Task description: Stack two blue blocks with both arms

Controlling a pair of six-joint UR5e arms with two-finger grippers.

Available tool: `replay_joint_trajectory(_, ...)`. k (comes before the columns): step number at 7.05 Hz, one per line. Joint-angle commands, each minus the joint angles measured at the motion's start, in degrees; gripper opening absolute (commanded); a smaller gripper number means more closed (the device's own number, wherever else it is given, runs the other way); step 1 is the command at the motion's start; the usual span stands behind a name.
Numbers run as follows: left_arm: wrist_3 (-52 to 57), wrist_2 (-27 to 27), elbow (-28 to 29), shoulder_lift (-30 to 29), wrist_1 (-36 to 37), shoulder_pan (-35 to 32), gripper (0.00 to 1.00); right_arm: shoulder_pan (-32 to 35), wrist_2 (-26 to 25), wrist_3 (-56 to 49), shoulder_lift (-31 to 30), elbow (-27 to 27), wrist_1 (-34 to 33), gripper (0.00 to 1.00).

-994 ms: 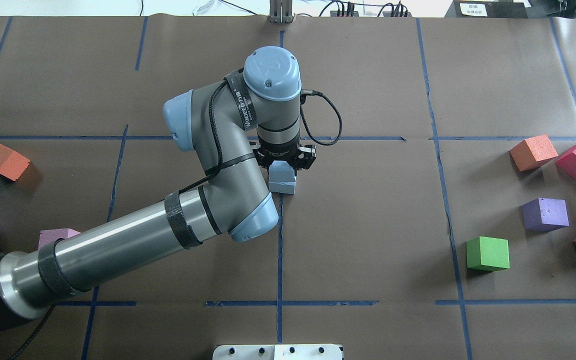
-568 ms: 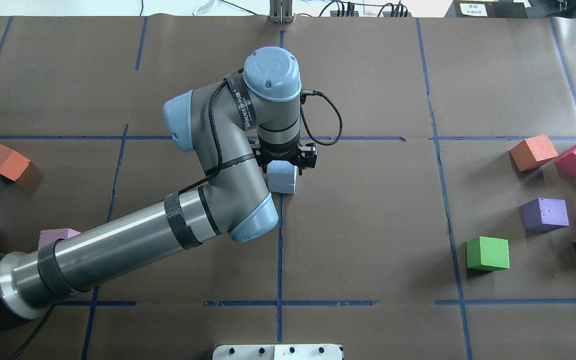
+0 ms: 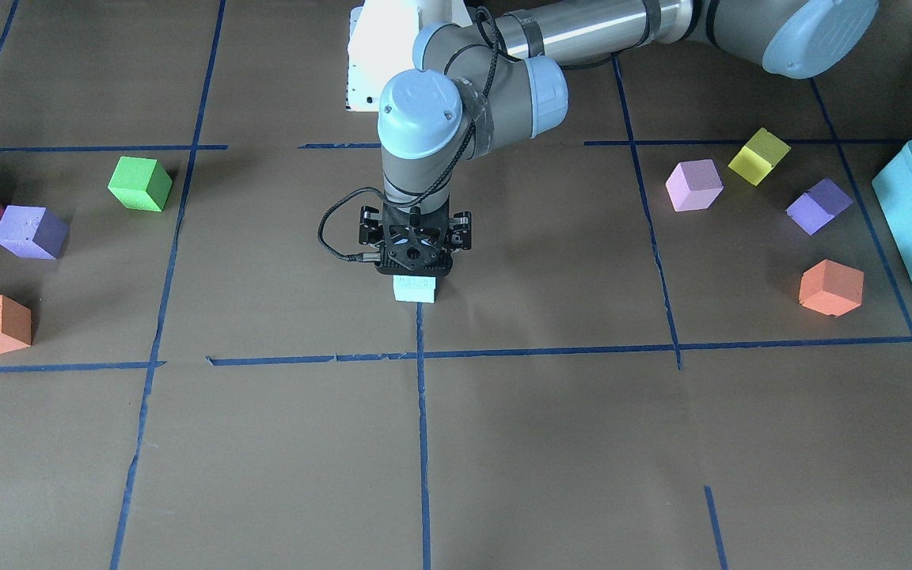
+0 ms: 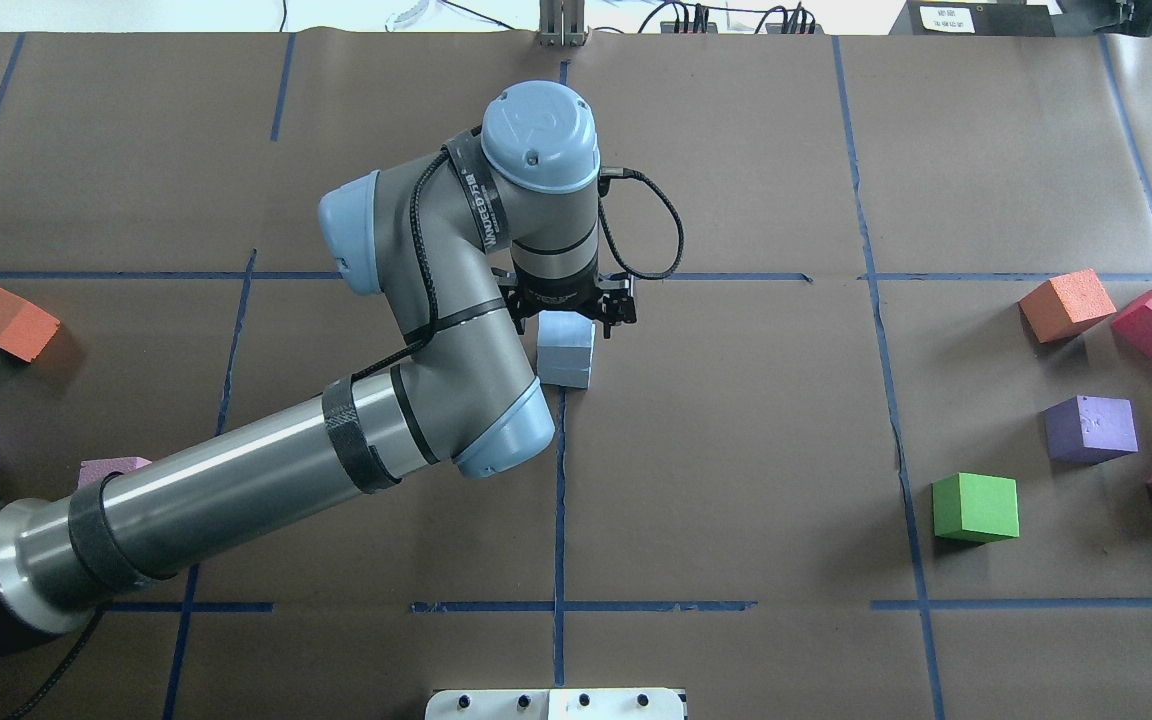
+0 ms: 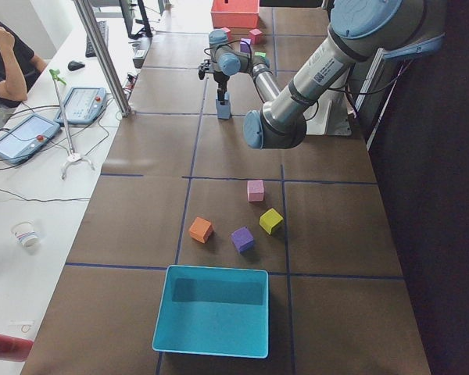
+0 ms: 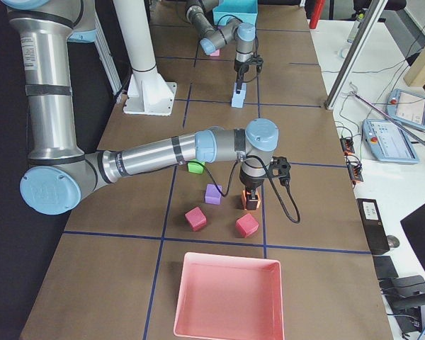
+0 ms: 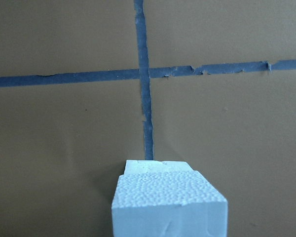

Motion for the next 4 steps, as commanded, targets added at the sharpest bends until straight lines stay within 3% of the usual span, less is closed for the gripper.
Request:
replay_joint_trajectory(1, 0.17, -0.25, -10.98, 0.27, 10.57, -1.55, 1.0, 0.07, -0.09, -0.62, -0.03, -0.09, 0.0, 1.0)
replay_joint_trajectory(2, 0.53, -0.34, -16.19, 1.23, 14.74, -2.25, 1.0, -0.02, -0.17, -0.8, -0.3, -0.35, 0.0, 1.0)
replay_joint_trajectory(4, 4.1, -0.34, -26.91, 12.86, 15.31, -5.4, 1.0, 0.85, 0.09, -5.0, -0.91, -4.2, 2.35, 1.0)
